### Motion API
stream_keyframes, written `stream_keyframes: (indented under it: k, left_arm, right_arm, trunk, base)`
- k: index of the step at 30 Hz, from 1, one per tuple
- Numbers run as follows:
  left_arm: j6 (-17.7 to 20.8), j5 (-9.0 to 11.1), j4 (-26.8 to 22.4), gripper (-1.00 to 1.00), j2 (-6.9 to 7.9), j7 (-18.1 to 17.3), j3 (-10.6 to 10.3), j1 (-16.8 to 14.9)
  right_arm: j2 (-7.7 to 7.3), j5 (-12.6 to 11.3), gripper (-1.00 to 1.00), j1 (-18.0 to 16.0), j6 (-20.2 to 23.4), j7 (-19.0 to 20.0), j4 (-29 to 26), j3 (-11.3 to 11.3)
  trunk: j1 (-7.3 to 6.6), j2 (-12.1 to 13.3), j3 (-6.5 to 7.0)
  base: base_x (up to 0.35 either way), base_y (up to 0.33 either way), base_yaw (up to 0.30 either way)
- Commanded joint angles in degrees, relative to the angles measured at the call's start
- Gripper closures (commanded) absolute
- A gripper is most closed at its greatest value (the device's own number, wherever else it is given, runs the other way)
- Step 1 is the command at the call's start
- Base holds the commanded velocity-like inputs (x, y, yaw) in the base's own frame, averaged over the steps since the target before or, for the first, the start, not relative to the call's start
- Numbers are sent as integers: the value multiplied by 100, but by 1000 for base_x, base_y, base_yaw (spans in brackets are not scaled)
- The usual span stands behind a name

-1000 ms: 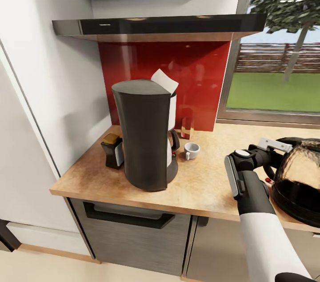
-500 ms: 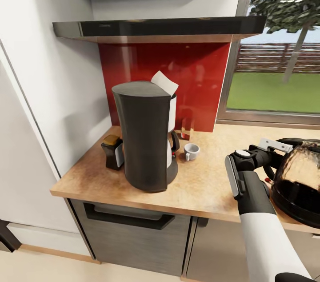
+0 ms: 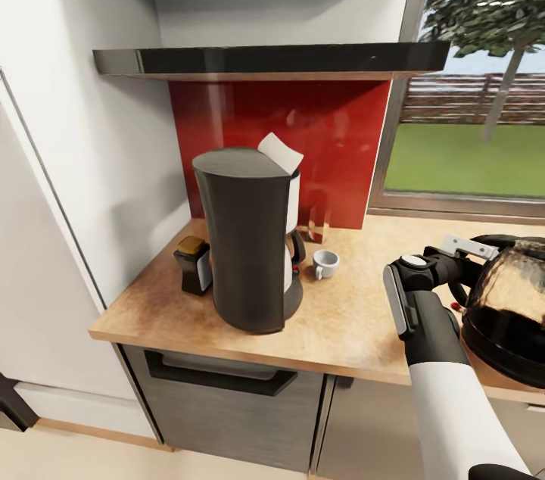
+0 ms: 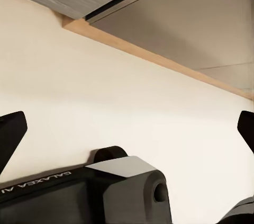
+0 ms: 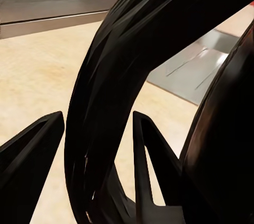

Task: Set up a coffee station on the kitchen countertop: keep the coffee maker on the countertop, move the bottle of coffee from the kitchen shelf to the counter next to the coffee maker, place a paper coffee filter on top of the coffee maker, put the saucer next to the coffee maker with the coffee cup on the saucer, and place the electric kettle next to the coffee maker.

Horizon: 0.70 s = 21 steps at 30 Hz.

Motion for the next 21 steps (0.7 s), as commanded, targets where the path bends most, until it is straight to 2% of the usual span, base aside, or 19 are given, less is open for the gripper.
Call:
stream_keyframes:
  k: [1, 12, 15, 16, 21]
  left_arm:
    - [-43, 32, 8, -100, 0, -7, -49, -5]
    - [-43, 32, 8, -100, 0, -7, -49, -5]
    - [-43, 32, 8, -100, 0, -7, -49, -5]
    - [-43, 32, 8, -100, 0, -7, -49, -5]
    - [-43, 32, 8, -100, 0, -7, -49, -5]
  right_arm:
    - [4, 33, 100, -5, 51, 2, -3, -6]
    - [4, 12, 100, 19, 39, 161, -69, 27]
    - [4, 19, 100, 31, 37, 523, -87, 33]
    - [4, 26, 100, 48, 35, 790, -163, 33]
    - [4, 28, 100, 69, 39, 1130, -384, 36]
  trunk:
    - [-23, 38, 12]
    - [-264, 479, 210]
    - [-286, 519, 228]
    - [-286, 519, 228]
    - [-286, 519, 228]
  base:
    - [0, 0, 0]
    - [0, 0, 0]
    - [0, 0, 0]
    - [0, 0, 0]
    - [0, 0, 0]
